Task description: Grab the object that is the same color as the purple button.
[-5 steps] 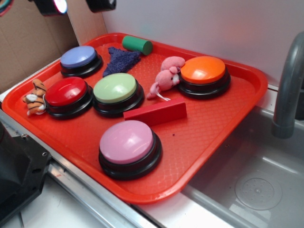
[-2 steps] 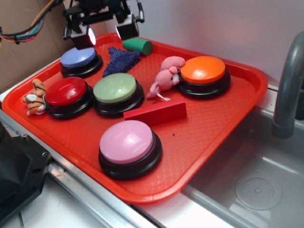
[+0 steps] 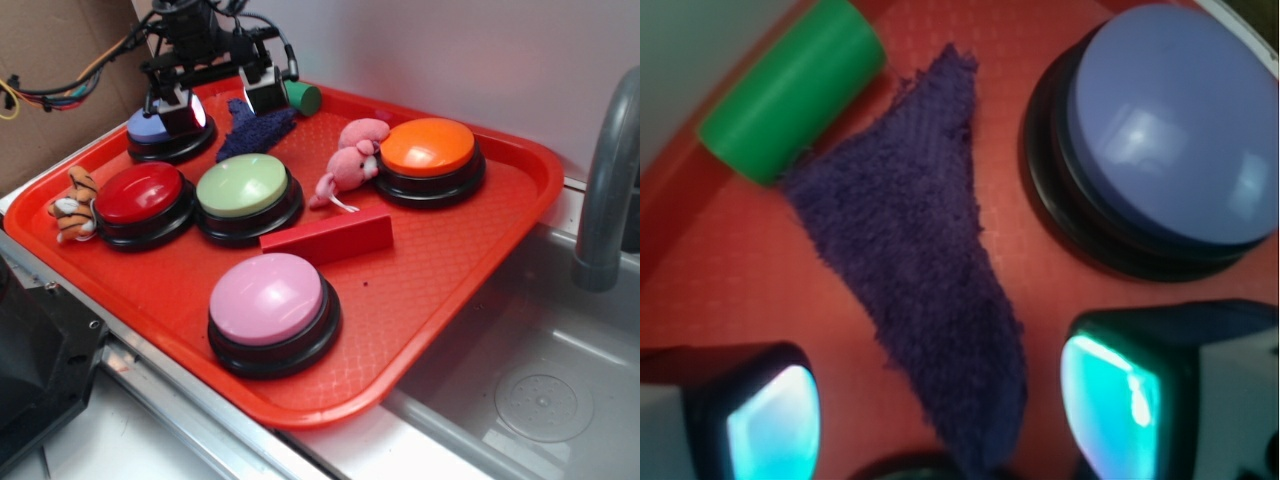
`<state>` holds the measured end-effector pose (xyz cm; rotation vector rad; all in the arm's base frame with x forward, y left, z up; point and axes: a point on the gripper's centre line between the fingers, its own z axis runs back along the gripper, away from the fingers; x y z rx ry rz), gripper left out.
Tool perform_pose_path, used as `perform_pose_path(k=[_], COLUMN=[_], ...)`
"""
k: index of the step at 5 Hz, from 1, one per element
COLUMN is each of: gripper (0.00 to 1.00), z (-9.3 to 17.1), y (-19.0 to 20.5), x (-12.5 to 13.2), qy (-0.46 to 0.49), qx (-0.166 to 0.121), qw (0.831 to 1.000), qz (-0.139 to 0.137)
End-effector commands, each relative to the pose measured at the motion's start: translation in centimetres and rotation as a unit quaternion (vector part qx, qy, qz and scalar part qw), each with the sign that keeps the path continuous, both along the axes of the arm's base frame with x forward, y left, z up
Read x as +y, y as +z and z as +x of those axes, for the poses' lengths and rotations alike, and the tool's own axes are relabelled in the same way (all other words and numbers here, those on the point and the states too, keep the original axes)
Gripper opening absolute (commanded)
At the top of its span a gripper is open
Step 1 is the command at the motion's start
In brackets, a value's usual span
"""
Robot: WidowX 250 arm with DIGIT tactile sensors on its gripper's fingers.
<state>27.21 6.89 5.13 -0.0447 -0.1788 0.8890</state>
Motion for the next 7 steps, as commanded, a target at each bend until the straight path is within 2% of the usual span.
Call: perform_pose_path(k=[1,2,3,5,6,7], gripper=[1.0,1.0,0.0,0.0,0.0,0.0], z=[0.4,0.0,0.0,0.4,0.8,1.6], y=[-2.1,-3.2,-2.8,-1.7,0.1,4.6], x=[1.4,1.2,0.9,0.4,0.0,-1.0], qy=[0.01,0.007,0.009,0.011,-0.003,-0.07], qx=[-0.007,0.004,-0.011,-0.026,-0.03,-0.026], qw=[1.0,1.0,1.0,1.0,0.999,0.997], qz=[-0.009,-0.008,-0.007,-0.012,0.009,0.012])
